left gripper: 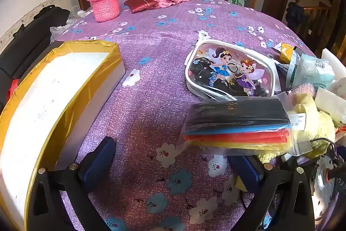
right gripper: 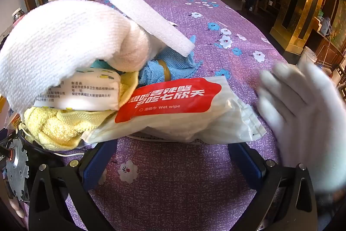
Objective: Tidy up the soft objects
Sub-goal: 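Move the left tool toward the black plastic-wrapped pouch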
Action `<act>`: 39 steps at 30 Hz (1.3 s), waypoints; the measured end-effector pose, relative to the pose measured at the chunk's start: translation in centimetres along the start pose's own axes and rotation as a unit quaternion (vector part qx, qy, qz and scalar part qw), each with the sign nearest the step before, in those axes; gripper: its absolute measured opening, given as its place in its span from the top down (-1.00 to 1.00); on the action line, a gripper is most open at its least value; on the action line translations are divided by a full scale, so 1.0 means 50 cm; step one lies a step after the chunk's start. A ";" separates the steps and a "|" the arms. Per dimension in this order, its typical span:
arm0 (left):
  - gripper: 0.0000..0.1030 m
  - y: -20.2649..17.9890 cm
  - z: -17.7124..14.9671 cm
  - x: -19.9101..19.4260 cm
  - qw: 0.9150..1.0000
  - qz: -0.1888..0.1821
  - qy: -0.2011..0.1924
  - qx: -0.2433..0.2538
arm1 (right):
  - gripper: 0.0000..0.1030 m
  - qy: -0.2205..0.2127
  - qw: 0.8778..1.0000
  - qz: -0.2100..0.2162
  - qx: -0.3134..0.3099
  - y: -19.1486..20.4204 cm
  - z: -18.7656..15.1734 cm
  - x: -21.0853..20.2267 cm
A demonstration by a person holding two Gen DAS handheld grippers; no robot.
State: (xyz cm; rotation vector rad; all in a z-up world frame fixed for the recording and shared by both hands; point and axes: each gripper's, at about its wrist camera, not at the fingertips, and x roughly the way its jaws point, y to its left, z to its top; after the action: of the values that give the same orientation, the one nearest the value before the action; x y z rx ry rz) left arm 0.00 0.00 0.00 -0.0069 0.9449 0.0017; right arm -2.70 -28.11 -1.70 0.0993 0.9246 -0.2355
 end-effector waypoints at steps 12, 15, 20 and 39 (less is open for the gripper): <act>-1.00 0.000 -0.001 -0.001 1.000 0.003 0.002 -0.006 | -0.99 0.002 1.000 0.000 0.000 0.000 0.000 0.000; -1.00 0.004 -0.008 -0.009 1.000 -0.006 0.014 0.007 | -0.99 0.002 1.000 -0.001 -0.001 0.001 0.000 0.000; -1.00 0.006 -0.033 -0.025 1.000 -0.015 0.017 0.021 | -0.99 0.002 1.000 -0.001 0.002 0.005 -0.001 -0.006; -0.86 0.089 -0.043 -0.147 0.991 -0.119 -0.053 0.007 | -1.00 -0.065 0.997 0.016 -0.039 -0.033 -0.092 -0.185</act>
State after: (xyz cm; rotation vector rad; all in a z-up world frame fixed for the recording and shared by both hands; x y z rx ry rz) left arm -6.09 4.44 4.68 -0.1045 0.8331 -0.2232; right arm -12.05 -27.39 2.95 0.0265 0.8008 -0.1736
